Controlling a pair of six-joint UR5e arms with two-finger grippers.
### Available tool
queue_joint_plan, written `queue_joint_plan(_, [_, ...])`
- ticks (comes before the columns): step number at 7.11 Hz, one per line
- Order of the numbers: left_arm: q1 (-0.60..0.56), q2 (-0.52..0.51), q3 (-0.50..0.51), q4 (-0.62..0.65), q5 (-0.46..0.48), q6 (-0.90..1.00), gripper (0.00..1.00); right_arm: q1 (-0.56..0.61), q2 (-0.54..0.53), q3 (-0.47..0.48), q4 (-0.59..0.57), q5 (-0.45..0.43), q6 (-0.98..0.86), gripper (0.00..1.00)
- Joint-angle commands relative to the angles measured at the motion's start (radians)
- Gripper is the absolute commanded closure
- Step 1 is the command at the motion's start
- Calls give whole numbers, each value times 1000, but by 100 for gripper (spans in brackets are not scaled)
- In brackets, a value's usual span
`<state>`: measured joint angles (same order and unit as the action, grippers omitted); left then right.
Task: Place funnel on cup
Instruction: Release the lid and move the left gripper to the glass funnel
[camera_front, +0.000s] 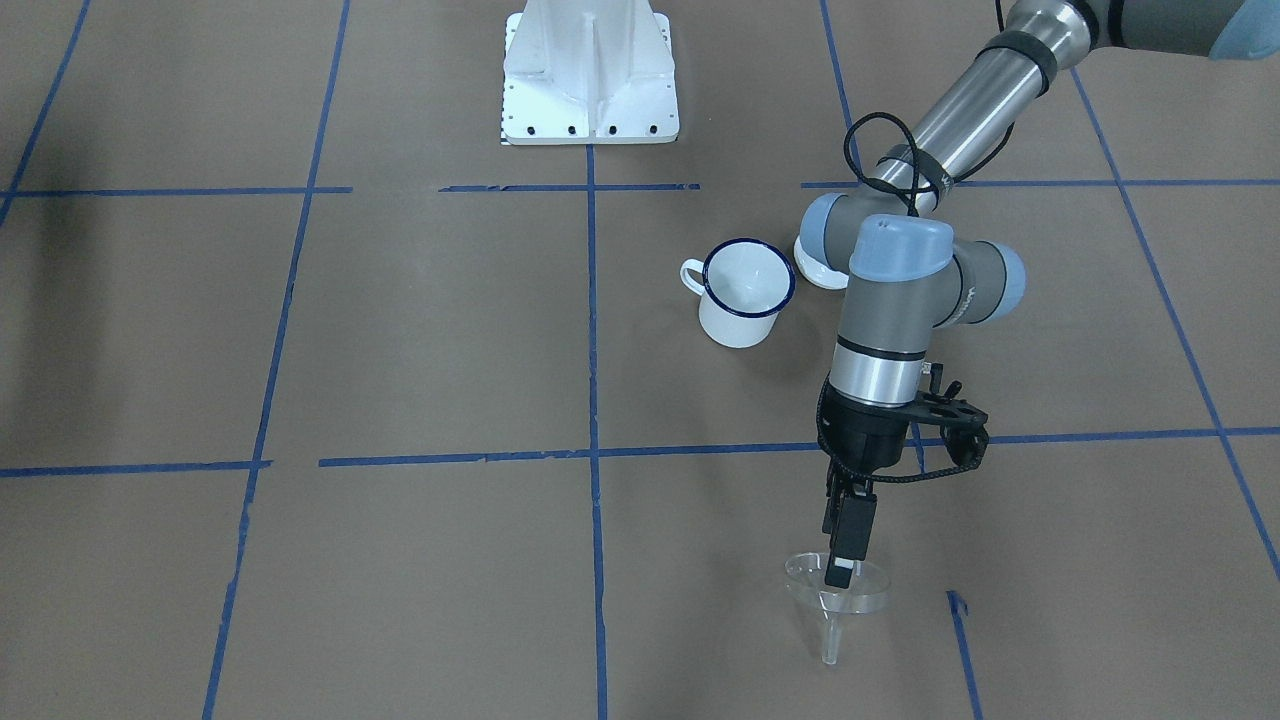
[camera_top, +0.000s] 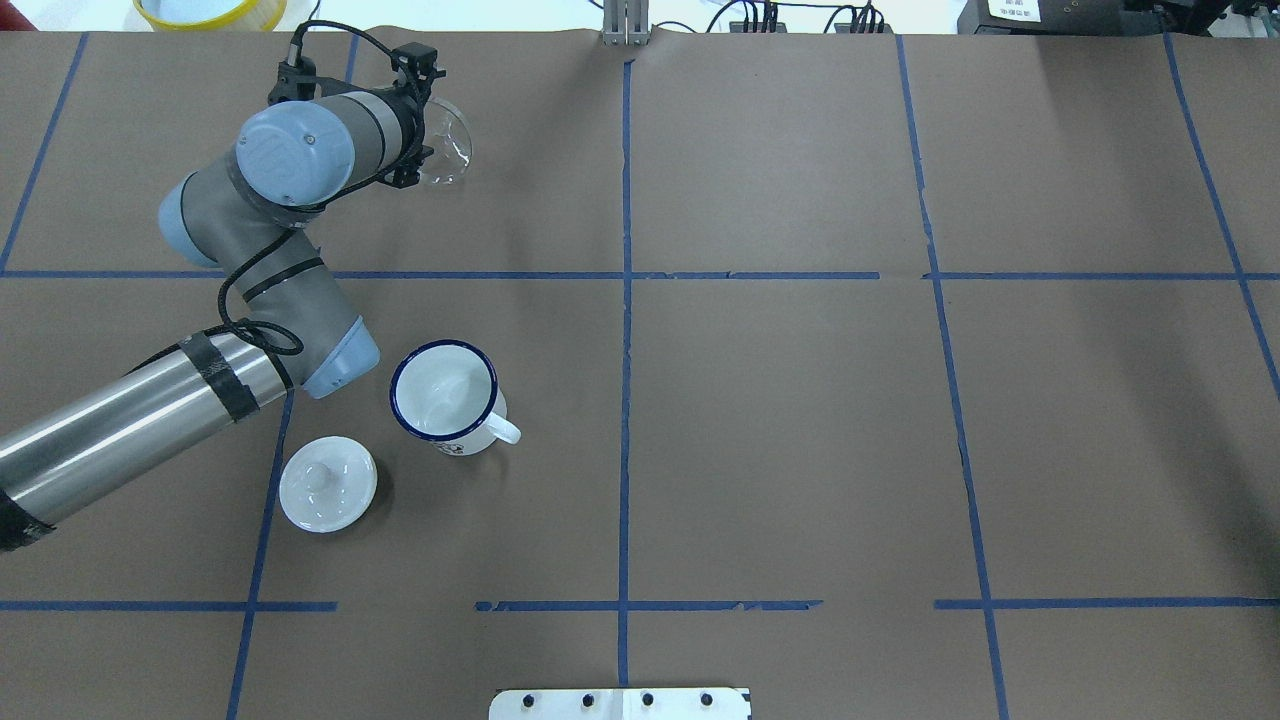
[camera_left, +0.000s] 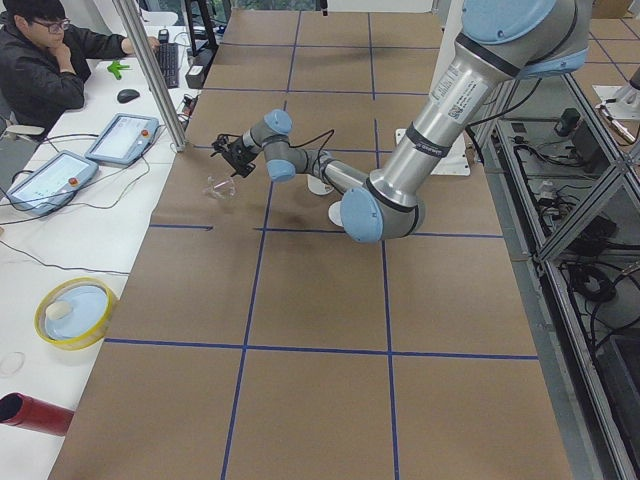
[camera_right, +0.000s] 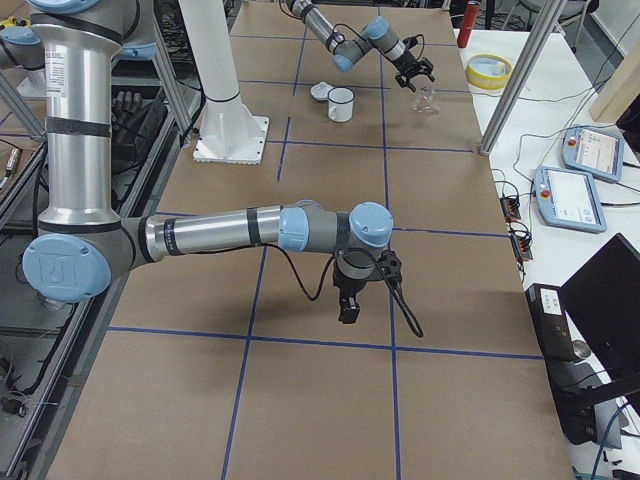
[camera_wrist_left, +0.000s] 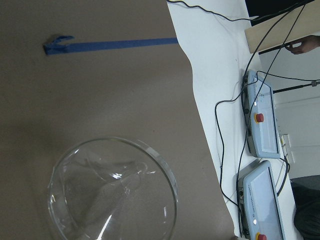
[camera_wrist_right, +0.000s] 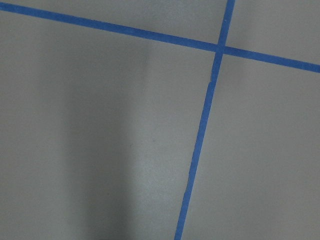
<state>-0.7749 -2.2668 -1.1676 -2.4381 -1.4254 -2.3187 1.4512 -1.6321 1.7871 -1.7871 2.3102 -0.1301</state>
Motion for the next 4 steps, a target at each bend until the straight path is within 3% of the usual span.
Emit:
queue_joint_plan(1, [-1, -20, 72, -21, 3, -4, 0, 0, 0, 0, 0, 0, 0, 0])
queue_joint_plan(3, [-6, -27, 95, -25, 22, -4, 25, 0, 0, 0, 0, 0, 0, 0])
queue_joint_plan(4, [-12, -28, 98, -27, 22, -5, 28, 0, 0, 0, 0, 0, 0, 0])
